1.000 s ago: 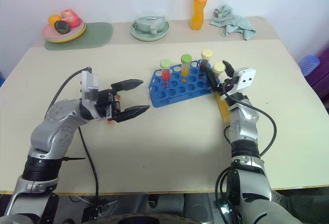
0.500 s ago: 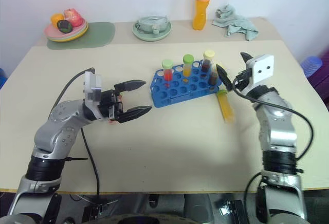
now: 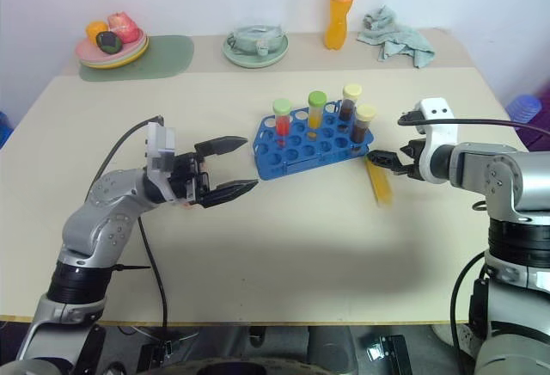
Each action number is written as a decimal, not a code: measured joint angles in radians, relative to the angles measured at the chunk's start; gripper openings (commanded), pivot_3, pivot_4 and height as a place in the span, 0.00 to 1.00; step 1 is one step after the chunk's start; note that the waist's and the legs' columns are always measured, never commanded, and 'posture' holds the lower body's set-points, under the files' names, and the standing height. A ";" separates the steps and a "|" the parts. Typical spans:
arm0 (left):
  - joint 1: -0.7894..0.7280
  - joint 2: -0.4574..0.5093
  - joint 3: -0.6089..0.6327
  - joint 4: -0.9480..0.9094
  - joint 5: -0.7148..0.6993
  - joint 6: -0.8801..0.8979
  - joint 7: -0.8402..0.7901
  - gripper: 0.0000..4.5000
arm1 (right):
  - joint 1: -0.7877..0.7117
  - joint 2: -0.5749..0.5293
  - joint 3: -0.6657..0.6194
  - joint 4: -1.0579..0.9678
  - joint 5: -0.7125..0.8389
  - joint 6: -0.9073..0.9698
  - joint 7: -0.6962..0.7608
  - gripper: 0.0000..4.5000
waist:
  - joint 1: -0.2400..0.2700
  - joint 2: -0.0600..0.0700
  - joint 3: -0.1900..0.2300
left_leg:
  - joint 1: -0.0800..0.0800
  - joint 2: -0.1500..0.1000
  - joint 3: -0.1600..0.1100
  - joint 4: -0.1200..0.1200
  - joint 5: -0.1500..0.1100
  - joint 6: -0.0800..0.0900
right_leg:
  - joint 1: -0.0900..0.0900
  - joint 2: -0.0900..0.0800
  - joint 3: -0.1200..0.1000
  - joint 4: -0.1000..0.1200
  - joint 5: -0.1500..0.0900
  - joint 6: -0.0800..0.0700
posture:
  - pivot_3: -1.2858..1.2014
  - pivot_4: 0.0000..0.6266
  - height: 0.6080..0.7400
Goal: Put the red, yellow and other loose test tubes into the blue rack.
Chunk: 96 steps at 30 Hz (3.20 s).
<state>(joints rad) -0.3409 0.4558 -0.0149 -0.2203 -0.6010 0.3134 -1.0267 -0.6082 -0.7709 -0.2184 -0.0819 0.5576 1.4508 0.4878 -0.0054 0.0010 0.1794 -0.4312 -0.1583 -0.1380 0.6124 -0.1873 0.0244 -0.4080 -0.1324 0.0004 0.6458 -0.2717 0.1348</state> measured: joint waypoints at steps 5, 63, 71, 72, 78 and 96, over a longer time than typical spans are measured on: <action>0.023 0.001 0.001 -0.020 0.000 0.000 0.011 1.00 | -0.026 0.016 0.079 0.087 -0.031 0.001 -0.011 0.99 | -0.002 0.000 0.000 | 0.000 0.000 0.000 0.001 0.000 0.000 | 0.000 0.000 0.000 0.000 0.000 0.000 | 0.52 0.24 0.99; 0.084 -0.026 0.064 0.028 0.001 -0.058 0.090 1.00 | 0.078 0.658 0.017 0.322 -0.063 -1.550 0.247 0.18 | -0.010 -0.003 -0.001 | 0.005 0.000 -0.001 -0.002 0.000 -0.002 | -0.002 0.006 0.001 0.003 0.000 0.001 | 0.52 0.24 0.99; 0.096 -0.010 0.086 0.002 0.001 -0.056 0.126 1.00 | 0.052 0.658 0.023 0.383 -0.063 -1.583 0.267 0.18 | -0.009 -0.002 -0.001 | 0.005 0.000 -0.001 -0.002 0.000 -0.002 | -0.002 0.006 0.001 0.003 0.000 0.000 | 0.52 0.24 0.99; 0.101 -0.002 0.091 0.001 0.001 -0.055 0.130 1.00 | 0.051 0.656 0.022 0.393 -0.063 -1.592 0.267 0.18 | -0.010 -0.002 -0.001 | 0.005 0.000 -0.001 -0.002 0.000 -0.002 | -0.003 0.006 0.002 0.003 0.000 0.000 | 0.52 0.24 0.99; 0.117 0.019 0.122 -0.017 -0.001 -0.052 0.145 1.00 | 0.049 0.656 0.022 0.456 -0.065 -1.648 0.279 0.18 | -0.010 -0.002 -0.001 | 0.005 0.000 -0.001 -0.002 0.000 -0.002 | -0.003 0.007 0.002 0.003 0.000 0.000 | 0.52 0.24 0.99; 0.128 0.018 0.123 -0.029 -0.001 -0.041 0.168 1.00 | 0.009 0.662 0.001 0.663 -0.071 -1.793 0.357 0.18 | -0.011 -0.002 -0.001 | 0.005 0.001 -0.001 -0.002 0.000 -0.002 | -0.003 0.007 0.002 0.003 0.000 0.000 | 0.52 0.24 0.99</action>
<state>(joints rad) -0.2134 0.4742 0.1081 -0.2497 -0.6017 0.2727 -0.8591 -0.5996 -0.1086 -0.2173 0.5806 0.4865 -0.3426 0.8453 -0.0164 -0.0012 0.1784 -0.4258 -0.1576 -0.1394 0.6100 -0.1869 0.0223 -0.4105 -0.1254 0.0026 0.6485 -0.2716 0.1351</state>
